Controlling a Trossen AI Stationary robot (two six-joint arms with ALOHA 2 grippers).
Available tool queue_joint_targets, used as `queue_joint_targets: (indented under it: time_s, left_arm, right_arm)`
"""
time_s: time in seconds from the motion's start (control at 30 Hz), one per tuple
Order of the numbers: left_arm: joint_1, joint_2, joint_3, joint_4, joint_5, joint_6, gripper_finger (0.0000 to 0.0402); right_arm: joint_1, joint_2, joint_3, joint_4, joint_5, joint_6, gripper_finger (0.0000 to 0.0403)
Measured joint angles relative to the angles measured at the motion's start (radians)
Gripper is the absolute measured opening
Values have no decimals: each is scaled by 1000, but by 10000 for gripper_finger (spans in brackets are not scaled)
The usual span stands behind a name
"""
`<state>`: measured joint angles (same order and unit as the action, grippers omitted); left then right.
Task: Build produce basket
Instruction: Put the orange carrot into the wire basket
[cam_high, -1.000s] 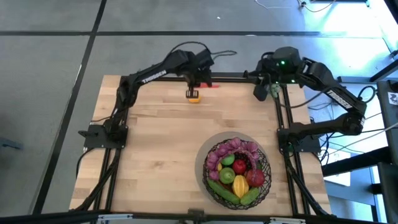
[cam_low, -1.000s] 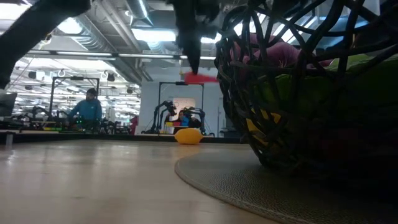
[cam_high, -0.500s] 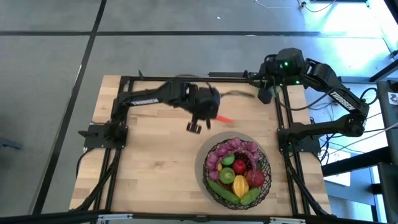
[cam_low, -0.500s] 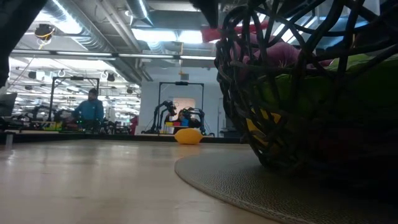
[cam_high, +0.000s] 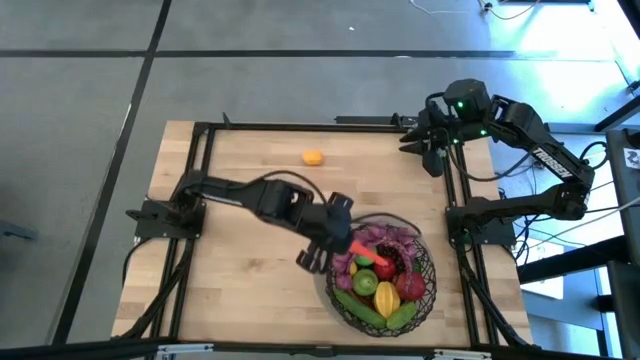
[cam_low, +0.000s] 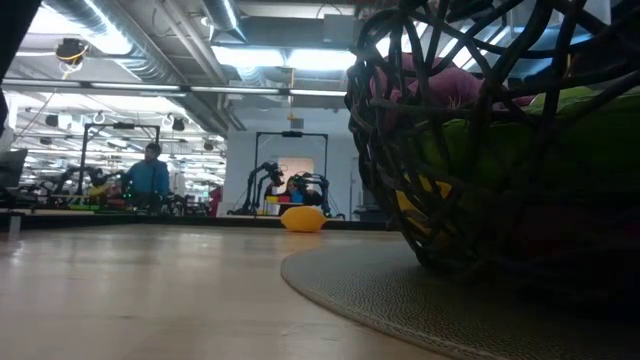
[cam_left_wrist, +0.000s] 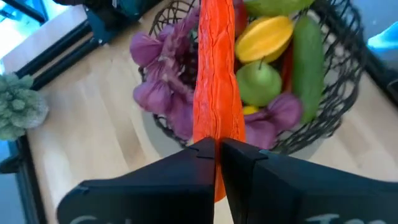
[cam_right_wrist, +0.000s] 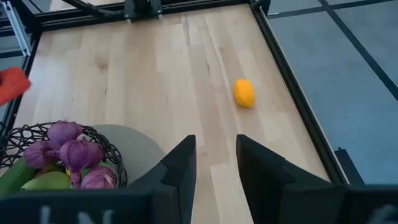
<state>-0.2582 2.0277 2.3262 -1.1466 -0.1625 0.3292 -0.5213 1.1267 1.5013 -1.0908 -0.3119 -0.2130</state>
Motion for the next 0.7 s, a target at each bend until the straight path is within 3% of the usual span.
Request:
queue_joint_targets:
  time_s: [0.17, 0.5, 0.7]
  left_arm:
    - [-26, 0, 0, 17, -15, -92, 0]
    - [-11, 72, -1, 63, 278, -376, 0]
    - [-47, 80, -1, 67, 305, -486, 0]
  right_arm:
    - [0, 0, 0, 0, 1, -11, 111]
    - [0, 0, 0, -6, 1, -32, 111]
    - [0, 0, 0, -14, -47, -35, 111]
